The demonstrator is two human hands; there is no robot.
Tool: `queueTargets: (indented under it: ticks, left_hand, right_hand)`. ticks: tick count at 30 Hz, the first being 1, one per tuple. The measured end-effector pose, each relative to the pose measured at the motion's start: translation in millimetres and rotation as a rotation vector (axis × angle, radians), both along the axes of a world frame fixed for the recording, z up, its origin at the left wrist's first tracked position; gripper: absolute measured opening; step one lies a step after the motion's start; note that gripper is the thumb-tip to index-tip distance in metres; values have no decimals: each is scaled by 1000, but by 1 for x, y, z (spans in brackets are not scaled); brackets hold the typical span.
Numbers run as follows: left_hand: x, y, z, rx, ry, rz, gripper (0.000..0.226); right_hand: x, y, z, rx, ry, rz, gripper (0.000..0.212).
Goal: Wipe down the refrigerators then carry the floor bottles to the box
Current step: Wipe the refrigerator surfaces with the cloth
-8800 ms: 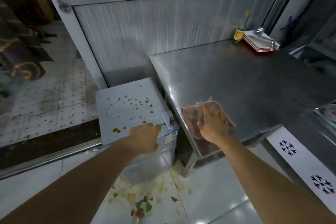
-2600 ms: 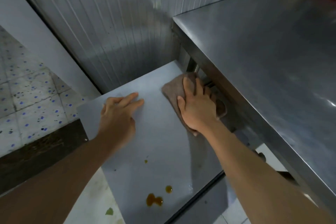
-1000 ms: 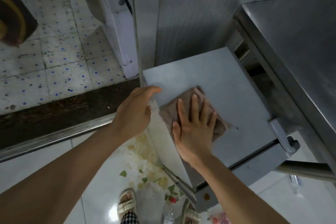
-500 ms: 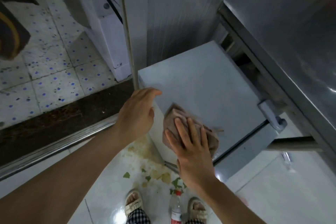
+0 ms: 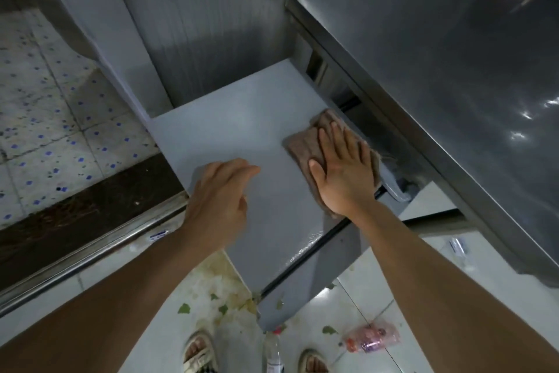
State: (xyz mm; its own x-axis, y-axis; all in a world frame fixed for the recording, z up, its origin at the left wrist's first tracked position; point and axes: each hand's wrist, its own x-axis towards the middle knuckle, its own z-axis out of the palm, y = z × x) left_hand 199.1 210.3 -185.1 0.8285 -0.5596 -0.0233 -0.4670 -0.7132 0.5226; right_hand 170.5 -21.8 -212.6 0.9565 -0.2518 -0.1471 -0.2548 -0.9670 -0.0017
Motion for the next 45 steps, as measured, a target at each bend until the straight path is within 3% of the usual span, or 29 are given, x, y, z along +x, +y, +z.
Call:
queueTargets:
  ticks: [7, 12, 17, 30, 38, 45]
  left_hand:
    - [-22, -42, -3, 56, 4, 63, 56]
    - [-34, -78, -11, 33, -24, 144, 51]
    - [-33, -77, -14, 49, -42, 192, 58]
    - [-33, -78, -19, 24, -58, 189, 60]
    - [-32, -72, -14, 101, -39, 86, 61]
    - [-85, -6, -10, 222, -107, 123, 51]
  right_hand:
    - [-103, -18, 13, -28, -56, 12, 61]
    - [-74, -41, 15, -16, 18, 44, 68]
    - [-27, -58, 13, 54, -34, 63, 62]
    - [-145, -80, 5, 130, -65, 167, 59]
    - [-54, -75, 6, 32, -64, 258, 59]
    - [-71, -62, -4, -8, -116, 195, 56]
